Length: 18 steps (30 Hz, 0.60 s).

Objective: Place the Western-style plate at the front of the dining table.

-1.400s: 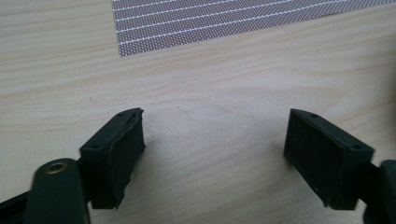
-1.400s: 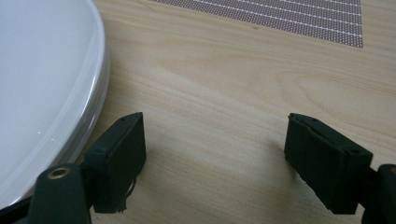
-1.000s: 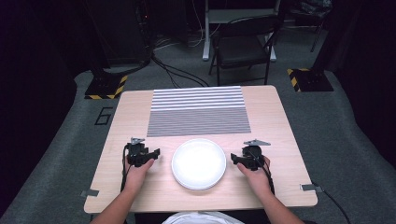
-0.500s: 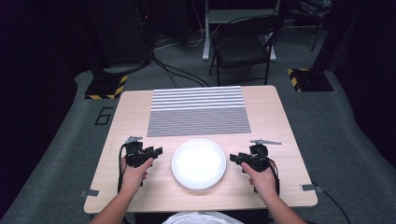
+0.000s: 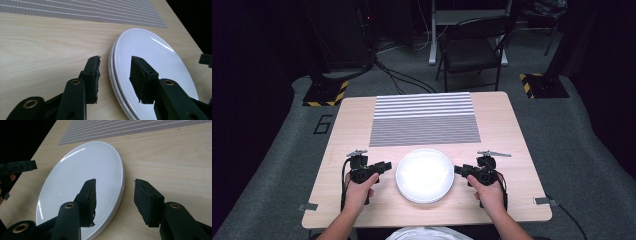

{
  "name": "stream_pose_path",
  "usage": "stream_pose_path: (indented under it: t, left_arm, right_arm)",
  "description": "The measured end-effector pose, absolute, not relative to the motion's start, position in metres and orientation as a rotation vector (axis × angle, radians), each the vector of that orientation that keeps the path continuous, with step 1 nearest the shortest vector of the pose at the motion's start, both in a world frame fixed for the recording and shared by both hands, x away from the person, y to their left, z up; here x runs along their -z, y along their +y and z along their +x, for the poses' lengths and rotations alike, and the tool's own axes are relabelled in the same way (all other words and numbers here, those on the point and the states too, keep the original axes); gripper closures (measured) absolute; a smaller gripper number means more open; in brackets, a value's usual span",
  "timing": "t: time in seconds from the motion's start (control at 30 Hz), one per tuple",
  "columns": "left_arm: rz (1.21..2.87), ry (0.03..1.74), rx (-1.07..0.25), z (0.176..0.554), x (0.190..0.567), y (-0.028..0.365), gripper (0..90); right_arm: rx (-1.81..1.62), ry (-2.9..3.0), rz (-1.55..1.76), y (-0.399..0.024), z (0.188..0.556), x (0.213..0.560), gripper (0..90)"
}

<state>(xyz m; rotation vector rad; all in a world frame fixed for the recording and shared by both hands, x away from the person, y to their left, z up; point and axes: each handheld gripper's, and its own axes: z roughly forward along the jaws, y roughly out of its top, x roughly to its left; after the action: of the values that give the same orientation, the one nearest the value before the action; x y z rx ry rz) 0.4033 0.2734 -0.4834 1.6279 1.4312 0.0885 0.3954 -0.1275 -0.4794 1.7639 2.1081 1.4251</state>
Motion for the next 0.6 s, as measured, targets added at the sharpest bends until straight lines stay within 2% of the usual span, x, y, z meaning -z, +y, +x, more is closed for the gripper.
stream_pose_path:
  t: [0.1, 0.23, 0.6]
  left_arm:
    - [1.639, 1.423, -0.073, 0.405, 0.488, 0.272, 61.3]
    - [1.640, 1.417, -0.058, 0.405, 0.490, 0.271, 61.7]
    - [1.674, 1.407, -0.074, 0.405, 0.495, 0.268, 58.4]
  right_arm:
    - [-1.437, 2.111, 1.804, -0.125, 0.399, 0.484, 51.1]
    - [-1.482, 2.114, 1.856, -0.123, 0.403, 0.487, 55.8]
    - [-1.476, 2.153, 1.904, -0.115, 0.406, 0.496, 53.5]
